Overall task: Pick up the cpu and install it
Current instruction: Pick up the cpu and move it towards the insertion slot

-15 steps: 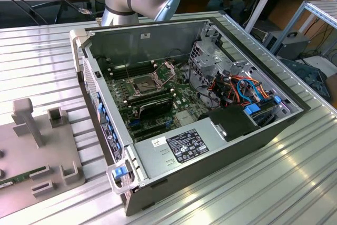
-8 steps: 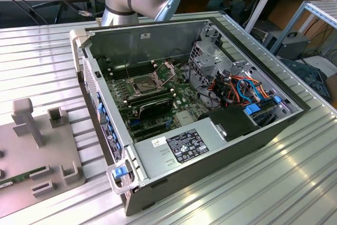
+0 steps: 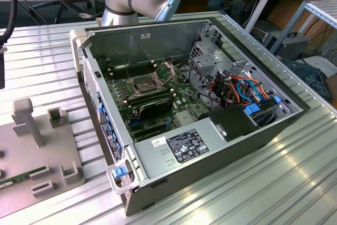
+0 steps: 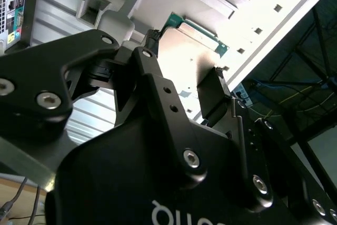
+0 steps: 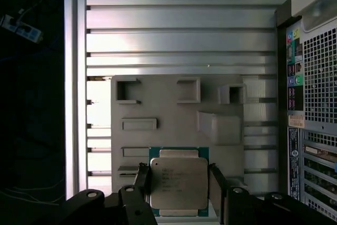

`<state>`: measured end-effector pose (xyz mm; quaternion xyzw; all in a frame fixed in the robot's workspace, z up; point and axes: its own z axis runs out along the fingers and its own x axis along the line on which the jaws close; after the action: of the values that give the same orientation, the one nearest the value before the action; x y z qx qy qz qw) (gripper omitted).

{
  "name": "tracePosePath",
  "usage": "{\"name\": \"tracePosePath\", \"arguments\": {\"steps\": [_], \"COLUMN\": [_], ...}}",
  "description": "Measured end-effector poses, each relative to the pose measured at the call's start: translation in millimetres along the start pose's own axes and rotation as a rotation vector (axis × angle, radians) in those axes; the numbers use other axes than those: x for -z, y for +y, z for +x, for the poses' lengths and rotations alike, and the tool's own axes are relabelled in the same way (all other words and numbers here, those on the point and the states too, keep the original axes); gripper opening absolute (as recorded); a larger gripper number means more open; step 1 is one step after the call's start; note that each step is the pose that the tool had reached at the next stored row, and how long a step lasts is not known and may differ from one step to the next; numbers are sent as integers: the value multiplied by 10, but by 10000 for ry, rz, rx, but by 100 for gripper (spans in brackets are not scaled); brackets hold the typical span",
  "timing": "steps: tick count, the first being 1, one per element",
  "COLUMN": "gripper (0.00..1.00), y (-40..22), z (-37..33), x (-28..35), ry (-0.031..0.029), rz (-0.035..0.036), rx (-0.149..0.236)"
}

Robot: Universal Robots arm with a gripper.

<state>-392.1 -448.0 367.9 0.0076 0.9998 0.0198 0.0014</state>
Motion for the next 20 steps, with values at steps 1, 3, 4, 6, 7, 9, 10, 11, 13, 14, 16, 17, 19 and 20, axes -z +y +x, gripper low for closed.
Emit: {"name": "tracePosePath", "arguments": {"steps": [1,3,4,6,7,9,10,11,13,14,16,17,19,20], "gripper": [55,55,55,55,55,55,55,55,55,55,55,55,55,55], "y": [0,0,0,1,1,2,2,2,3,4,4,5,5,5], "z": [-12,-37,-51,-77,-92,-122,-146,-177,-209,-234,-285,-307,-344,-358], "x": [0,0,0,0,0,0,0,0,-1,0,0,0,-1,-1], "ry": [0,-1,0,1,1,1,0,0,-1,1,1,1,0,1], "rz": [0,0,0,1,0,1,0,0,0,0,1,1,1,1], "rx": [0,1,1,1,1,1,1,1,1,0,0,1,1,1]}}
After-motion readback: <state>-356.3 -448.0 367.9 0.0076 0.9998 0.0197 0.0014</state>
